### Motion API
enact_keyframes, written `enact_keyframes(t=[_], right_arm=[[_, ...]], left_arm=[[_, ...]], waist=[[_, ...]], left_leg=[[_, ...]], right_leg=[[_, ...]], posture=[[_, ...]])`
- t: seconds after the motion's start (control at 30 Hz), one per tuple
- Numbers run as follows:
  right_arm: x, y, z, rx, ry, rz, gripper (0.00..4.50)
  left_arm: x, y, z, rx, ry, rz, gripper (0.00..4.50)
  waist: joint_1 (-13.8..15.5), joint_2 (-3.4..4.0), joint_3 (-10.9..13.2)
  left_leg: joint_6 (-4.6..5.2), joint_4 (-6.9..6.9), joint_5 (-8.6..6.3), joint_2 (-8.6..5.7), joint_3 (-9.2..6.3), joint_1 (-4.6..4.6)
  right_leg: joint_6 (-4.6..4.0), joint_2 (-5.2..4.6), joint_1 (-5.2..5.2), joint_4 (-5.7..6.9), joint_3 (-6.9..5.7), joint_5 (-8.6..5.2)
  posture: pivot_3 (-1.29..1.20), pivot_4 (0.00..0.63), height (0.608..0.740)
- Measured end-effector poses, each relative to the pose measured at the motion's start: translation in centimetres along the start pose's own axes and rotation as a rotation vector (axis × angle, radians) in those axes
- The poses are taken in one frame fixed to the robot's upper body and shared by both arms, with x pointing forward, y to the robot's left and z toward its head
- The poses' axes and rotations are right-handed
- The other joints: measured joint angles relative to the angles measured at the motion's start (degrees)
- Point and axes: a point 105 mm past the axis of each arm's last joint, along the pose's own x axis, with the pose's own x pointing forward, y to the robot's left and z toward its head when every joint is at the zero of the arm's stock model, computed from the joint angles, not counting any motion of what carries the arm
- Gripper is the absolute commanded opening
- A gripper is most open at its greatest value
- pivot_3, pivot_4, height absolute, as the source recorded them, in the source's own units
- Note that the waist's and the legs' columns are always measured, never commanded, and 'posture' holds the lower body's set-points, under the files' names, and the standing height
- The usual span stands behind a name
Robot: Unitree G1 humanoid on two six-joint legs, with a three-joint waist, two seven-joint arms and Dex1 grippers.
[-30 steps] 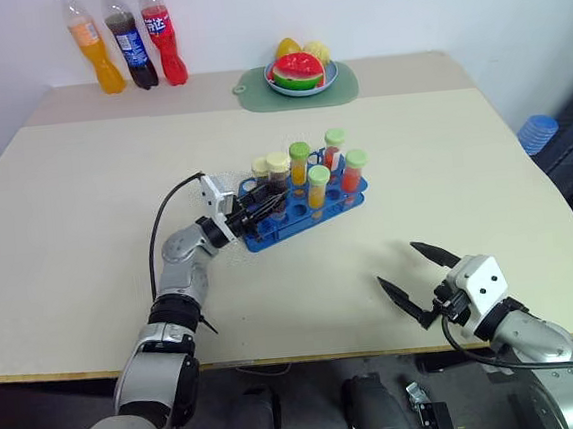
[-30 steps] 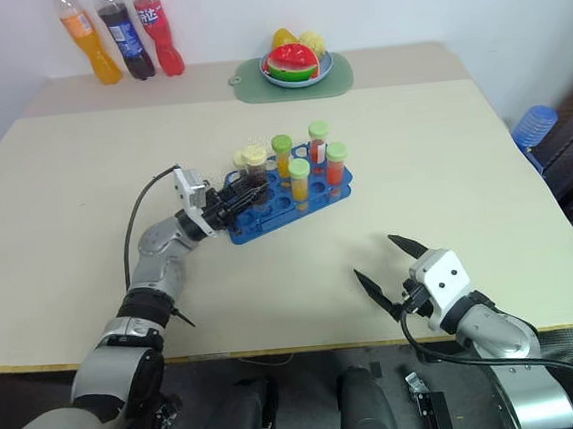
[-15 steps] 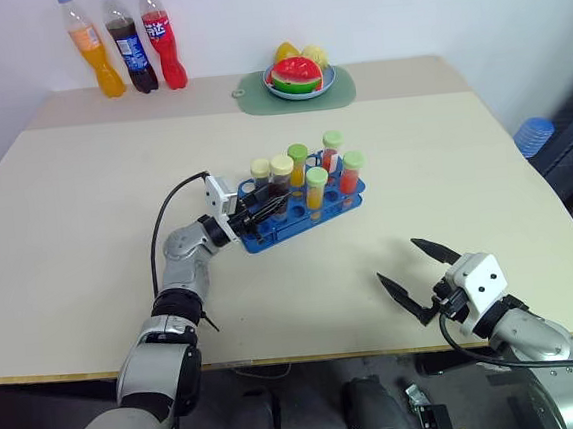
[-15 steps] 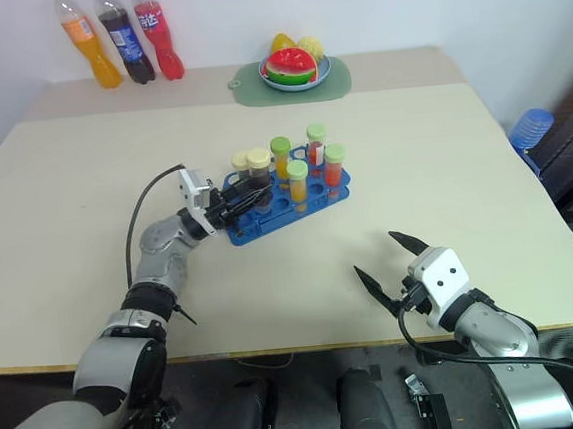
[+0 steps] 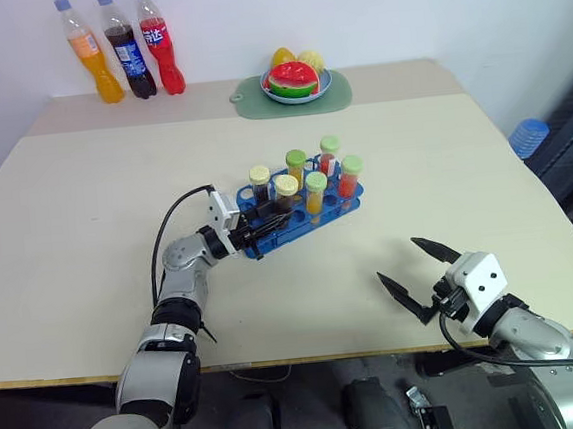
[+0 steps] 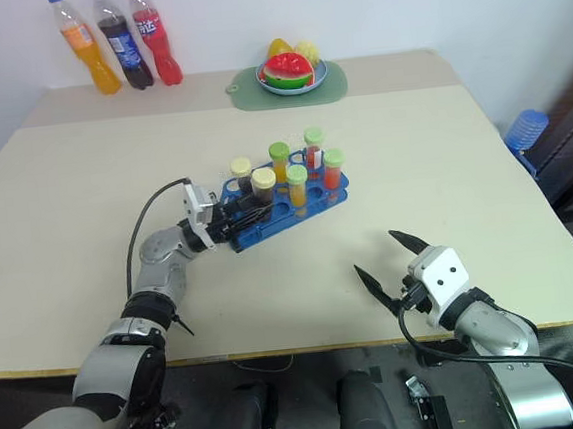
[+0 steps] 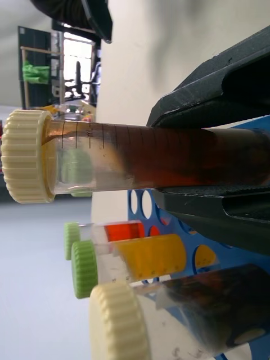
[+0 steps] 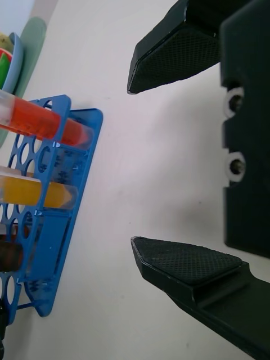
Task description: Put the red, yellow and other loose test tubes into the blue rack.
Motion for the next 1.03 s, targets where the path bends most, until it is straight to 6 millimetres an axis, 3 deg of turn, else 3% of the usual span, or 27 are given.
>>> enact_keyframes(t=[0.1, 0.33, 0.53, 0.7, 0.9, 1.03], right_arm=[[0.0, 0.0, 0.0, -0.003, 0.002, -0.001, 4.5], [0.2, -0.1, 0.2, -0.009, -0.008, -0.001, 4.5], [0.4, -0.8, 0.1, -0.015, -0.003, -0.008, 4.5], [0.8, -2.1, -0.3, -0.016, 0.004, -0.033, 4.5], [1.5, -3.6, -0.5, 0.006, -0.004, -0.035, 4.5], [1.0, -4.5, -0.8, 0.015, 0.008, -0.029, 4.5]], left_arm=[[0.1, 0.0, 0.0, 0.008, 0.009, -0.003, 0.8], [0.4, 0.2, 0.5, -0.002, -0.003, 0.046, 4.29], [-1.1, -1.2, 1.9, -0.039, -0.035, 0.075, 4.29], [-3.7, -2.2, 3.2, -0.017, 0.002, 0.132, 4.29], [-9.6, -2.8, 1.8, -0.014, 0.173, 0.248, 4.29], [-12.0, -3.0, 2.2, -0.03, 0.223, 0.327, 4.29]], waist=[[0.05, 0.0, 0.0], [0.05, -0.02, 0.02], [-0.29, -0.05, 0.14], [-0.02, -0.02, 0.16], [-0.13, -0.01, 0.19], [0.08, 0.02, 0.22]], left_leg=[[0.01, 0.0, -0.01, -0.01, -0.01, 0.0], [0.01, 0.0, -0.01, 0.0, -0.04, -0.03], [0.01, -0.09, -0.01, 0.07, -0.11, -0.12], [0.0, -0.08, -0.01, 0.09, -0.09, -0.09], [0.0, -0.14, -0.01, 0.11, -0.09, -0.09], [0.0, -0.11, -0.02, 0.15, -0.09, -0.12]], right_leg=[[0.01, 0.0, 0.0, 0.0, 0.0, -0.01], [0.02, -0.01, -0.03, 0.0, 0.0, -0.01], [0.01, 0.0, -0.24, 0.04, 0.09, -0.01], [-0.01, -0.04, -0.21, 0.02, 0.12, -0.02], [-0.1, -0.04, -0.25, 0.02, 0.09, -0.07], [-0.12, -0.13, -0.21, -0.01, 0.1, -0.08]], posture=[[0.0, 0.15, 0.74], [0.0, 0.15, 0.74], [0.0, 0.15, 0.74], [0.0, 0.15, 0.74], [0.0, 0.15, 0.74], [0.0, 0.15, 0.74]])
